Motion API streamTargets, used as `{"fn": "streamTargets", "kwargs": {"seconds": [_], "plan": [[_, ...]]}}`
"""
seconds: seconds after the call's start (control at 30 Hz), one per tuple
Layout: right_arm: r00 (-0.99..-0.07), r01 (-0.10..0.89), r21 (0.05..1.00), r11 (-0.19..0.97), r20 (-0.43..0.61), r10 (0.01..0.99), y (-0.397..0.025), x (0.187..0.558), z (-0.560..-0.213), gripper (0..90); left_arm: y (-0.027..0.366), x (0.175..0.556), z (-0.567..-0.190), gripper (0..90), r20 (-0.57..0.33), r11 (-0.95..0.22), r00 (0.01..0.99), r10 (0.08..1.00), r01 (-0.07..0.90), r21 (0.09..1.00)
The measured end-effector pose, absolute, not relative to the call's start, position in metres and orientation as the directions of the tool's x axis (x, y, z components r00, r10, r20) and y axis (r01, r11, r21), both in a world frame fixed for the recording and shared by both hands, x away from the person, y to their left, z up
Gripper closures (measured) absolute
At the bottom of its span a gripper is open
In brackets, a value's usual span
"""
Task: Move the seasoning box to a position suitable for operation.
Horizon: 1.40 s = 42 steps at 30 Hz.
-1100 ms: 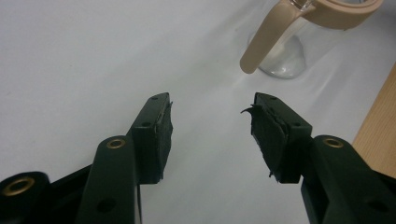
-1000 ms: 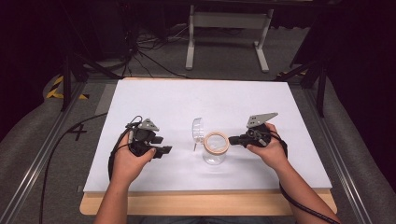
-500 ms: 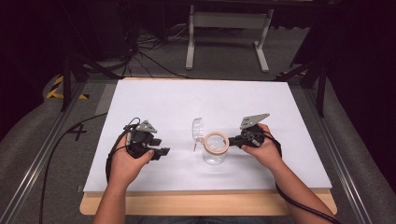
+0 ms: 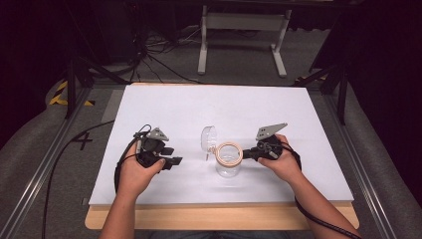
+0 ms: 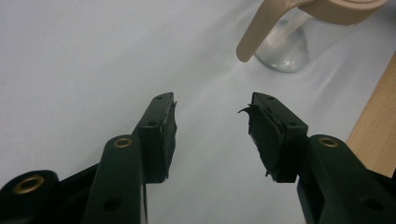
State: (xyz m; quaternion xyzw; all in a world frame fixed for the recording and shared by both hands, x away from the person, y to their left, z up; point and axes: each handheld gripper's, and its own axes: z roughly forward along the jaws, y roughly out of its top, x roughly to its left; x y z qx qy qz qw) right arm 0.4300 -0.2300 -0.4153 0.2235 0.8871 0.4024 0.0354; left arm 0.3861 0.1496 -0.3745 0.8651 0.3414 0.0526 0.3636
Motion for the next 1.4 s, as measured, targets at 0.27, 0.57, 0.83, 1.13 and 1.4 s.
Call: {"fn": "streamTargets", "kwargs": {"seconds": [0.27, 0.57, 0.83, 1.13, 1.4], "plan": [[-0.9, 0.371, 0.715, 0.593, 0.119, 0.42, -0.232, 0.415, -0.416, 90.0, 0.14, 0.395, -0.373, 51.7, -0.164, -0.513, 0.781, 0.603, 0.537, 0.669], [-0.91, 0.356, 0.708, 0.61, 0.112, 0.4, -0.228, 0.397, -0.417, 90.0, 0.128, 0.405, -0.372, 51.9, -0.163, -0.533, 0.803, 0.574, 0.516, 0.671], [-0.924, 0.334, 0.705, 0.626, 0.112, 0.367, -0.218, 0.383, -0.417, 90.0, 0.125, 0.411, -0.372, 53.2, -0.172, -0.526, 0.806, 0.566, 0.515, 0.677], [-0.941, 0.3, 0.711, 0.636, 0.11, 0.32, -0.198, 0.372, -0.418, 90.0, 0.125, 0.413, -0.373, 53.4, -0.182, -0.521, 0.805, 0.565, 0.519, 0.678], [-0.945, 0.293, 0.709, 0.641, 0.115, 0.305, -0.19, 0.371, -0.42, 90.0, 0.129, 0.413, -0.373, 55.0, -0.201, -0.496, 0.793, 0.575, 0.533, 0.685]]}}
